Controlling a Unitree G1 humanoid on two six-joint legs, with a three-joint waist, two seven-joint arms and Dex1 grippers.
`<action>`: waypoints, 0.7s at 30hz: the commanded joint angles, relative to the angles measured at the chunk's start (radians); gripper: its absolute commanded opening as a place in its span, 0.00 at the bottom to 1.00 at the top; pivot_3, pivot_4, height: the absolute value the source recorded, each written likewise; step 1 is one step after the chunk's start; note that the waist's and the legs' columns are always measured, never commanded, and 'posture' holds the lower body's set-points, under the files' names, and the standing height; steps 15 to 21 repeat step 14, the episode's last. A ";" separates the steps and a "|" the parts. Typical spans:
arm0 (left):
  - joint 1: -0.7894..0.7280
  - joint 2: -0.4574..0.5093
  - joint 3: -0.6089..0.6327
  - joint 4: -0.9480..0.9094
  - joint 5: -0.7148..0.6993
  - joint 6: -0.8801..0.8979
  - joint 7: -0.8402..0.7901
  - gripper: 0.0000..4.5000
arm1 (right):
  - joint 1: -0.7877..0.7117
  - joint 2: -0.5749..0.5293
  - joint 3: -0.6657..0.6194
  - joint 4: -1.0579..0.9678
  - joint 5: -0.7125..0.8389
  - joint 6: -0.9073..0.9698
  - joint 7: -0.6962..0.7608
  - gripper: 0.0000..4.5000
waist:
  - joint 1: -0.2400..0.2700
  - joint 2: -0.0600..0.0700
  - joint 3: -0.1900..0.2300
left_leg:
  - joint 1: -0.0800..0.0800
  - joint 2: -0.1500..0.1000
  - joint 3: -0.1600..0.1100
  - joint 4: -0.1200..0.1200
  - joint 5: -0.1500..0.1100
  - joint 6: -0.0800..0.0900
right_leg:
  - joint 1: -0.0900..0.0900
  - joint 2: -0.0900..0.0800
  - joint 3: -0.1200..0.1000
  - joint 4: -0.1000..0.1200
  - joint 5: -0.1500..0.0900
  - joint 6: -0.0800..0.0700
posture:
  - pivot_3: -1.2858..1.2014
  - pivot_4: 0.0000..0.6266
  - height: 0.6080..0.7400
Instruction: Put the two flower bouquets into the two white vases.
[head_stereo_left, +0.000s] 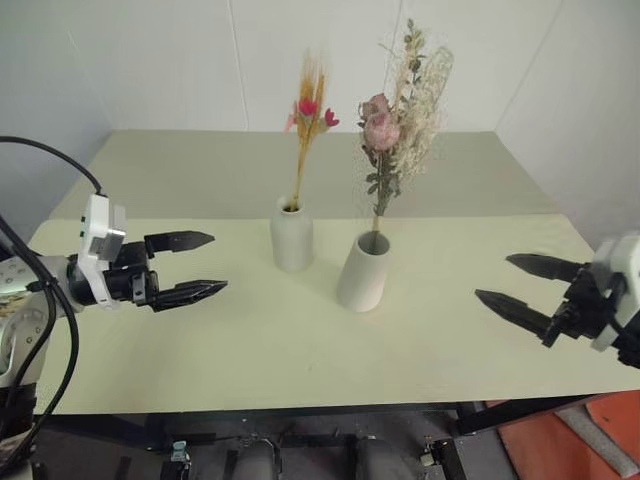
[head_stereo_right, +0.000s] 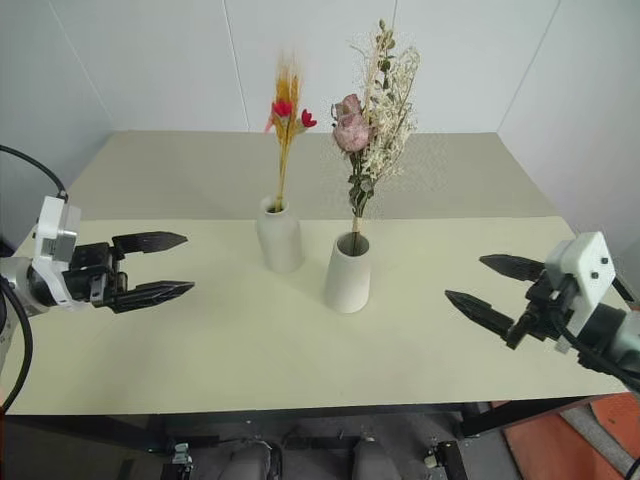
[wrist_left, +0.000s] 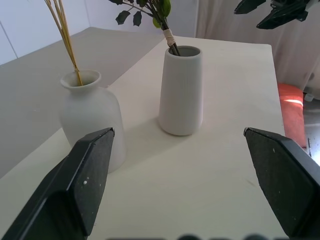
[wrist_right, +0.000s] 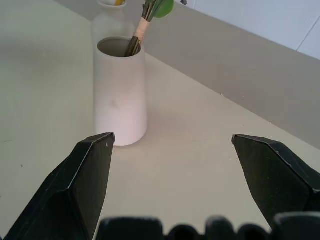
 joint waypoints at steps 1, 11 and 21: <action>0.008 0.023 0.044 -0.043 -0.011 -0.007 0.016 1.00 | -0.017 -0.048 -0.040 0.022 0.011 0.003 0.057 0.99 | 0.001 0.000 0.000 | 0.001 0.000 0.000 0.000 0.000 0.000 | 0.001 0.000 0.000 0.000 0.000 0.000 | 0.52 0.24 1.00; 0.050 0.036 0.052 -0.115 -0.029 0.025 0.049 1.00 | -0.049 -0.067 -0.022 0.064 -0.015 -0.013 0.094 0.99 | 0.001 0.000 0.000 | 0.003 0.000 0.000 0.000 0.000 0.000 | 0.004 -0.001 0.000 -0.001 0.000 0.000 | 0.52 0.24 1.00; 0.040 0.045 0.048 -0.113 -0.031 0.032 0.047 1.00 | -0.048 -0.066 -0.026 0.065 -0.020 -0.018 0.105 0.99 | 0.001 0.000 0.000 | 0.003 0.000 0.000 0.000 0.000 0.000 | 0.004 -0.001 0.000 -0.001 0.000 0.000 | 0.52 0.24 1.00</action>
